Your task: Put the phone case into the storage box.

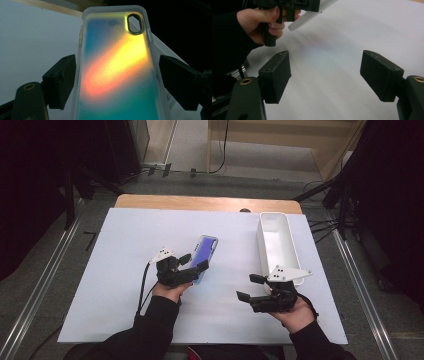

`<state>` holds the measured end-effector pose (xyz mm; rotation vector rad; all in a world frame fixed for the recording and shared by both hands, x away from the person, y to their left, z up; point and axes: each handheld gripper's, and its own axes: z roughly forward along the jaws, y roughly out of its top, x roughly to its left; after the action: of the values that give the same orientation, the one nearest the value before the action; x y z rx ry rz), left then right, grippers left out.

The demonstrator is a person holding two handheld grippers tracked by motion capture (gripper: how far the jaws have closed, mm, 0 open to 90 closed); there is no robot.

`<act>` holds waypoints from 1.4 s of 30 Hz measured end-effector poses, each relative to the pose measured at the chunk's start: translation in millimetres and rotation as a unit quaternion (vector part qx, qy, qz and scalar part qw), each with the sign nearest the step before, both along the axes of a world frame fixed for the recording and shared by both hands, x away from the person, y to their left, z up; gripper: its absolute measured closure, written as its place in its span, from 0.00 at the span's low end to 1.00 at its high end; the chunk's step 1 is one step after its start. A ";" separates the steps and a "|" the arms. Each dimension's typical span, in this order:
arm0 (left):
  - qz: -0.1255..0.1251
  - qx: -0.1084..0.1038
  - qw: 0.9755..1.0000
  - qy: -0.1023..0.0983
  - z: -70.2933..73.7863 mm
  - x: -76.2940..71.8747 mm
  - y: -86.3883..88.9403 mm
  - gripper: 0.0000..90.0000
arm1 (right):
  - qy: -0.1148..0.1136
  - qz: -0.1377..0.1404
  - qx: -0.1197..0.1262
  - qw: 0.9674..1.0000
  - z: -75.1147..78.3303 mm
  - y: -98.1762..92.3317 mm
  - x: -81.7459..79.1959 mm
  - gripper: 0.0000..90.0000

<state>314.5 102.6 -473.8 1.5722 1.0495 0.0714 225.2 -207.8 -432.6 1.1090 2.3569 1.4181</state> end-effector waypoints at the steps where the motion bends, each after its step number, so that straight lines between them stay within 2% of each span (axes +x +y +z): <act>1: 0.000 -0.001 1.000 0.001 -1.0 0.1 0.1 0.18 | 0.004 -0.003 0.001 1.000 1.0 0.6 0.4 0.26; 5: 0.010 -0.015 1.000 0.010 -3.2 -1.1 -0.6 0.18 | 0.003 -0.004 0.003 1.000 4.4 2.8 3.4 0.26; 6: 0.016 -0.030 0.999 0.014 -4.3 -1.9 -0.5 0.18 | 0.003 -0.004 0.003 1.000 5.4 3.6 3.3 0.26; 8: 0.021 -0.043 0.999 0.014 -5.2 -3.3 -0.9 0.18 | -0.001 0.000 0.006 1.000 7.6 5.0 4.9 0.24; 9: 0.017 -0.041 0.999 0.014 -5.4 -3.5 -1.3 0.18 | 0.003 -0.001 0.011 1.000 9.2 6.4 5.4 0.23; 12: 0.015 -0.041 0.999 0.018 -6.1 -4.1 -3.3 0.18 | 0.002 -0.004 0.003 1.000 12.2 8.9 8.6 0.23; 17: 0.012 -0.040 0.999 0.022 -6.8 -3.1 -2.7 0.18 | 0.017 -0.018 0.003 1.000 19.3 11.6 15.5 0.24; 22: 0.014 -0.037 0.999 0.025 -7.2 -2.8 -2.3 0.18 | 0.027 -0.031 0.014 0.999 26.9 12.4 21.5 0.24; 25: 0.005 -0.045 0.998 0.033 -8.1 -2.1 -3.0 0.18 | 0.028 -0.035 0.020 0.999 31.2 12.3 26.4 0.25; 29: 0.000 -0.039 0.999 0.036 -9.3 -2.0 -4.6 0.18 | 0.035 -0.043 0.024 0.998 35.6 13.7 32.6 0.25; 34: 0.001 -0.039 0.999 0.033 -9.0 -2.4 -4.7 0.18 | 0.035 -0.047 0.026 0.998 41.4 16.6 39.6 0.25; 36: 0.000 -0.041 0.999 0.029 -9.1 -2.4 -4.7 0.18 | 0.028 -0.046 0.017 0.998 43.2 17.8 41.8 0.25; 37: -0.001 -0.040 0.999 0.027 -9.1 -2.5 -4.6 0.18 | 0.018 -0.045 0.002 0.999 44.0 19.0 44.4 0.25; 42: -0.004 -0.036 0.999 0.022 -9.1 -3.4 -5.5 0.18 | 0.031 -0.046 0.006 0.998 45.2 20.6 54.6 0.25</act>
<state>311.1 97.1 -482.9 1.5197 1.0690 -0.0072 279.8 -187.2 -387.4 1.2646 2.3086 1.3868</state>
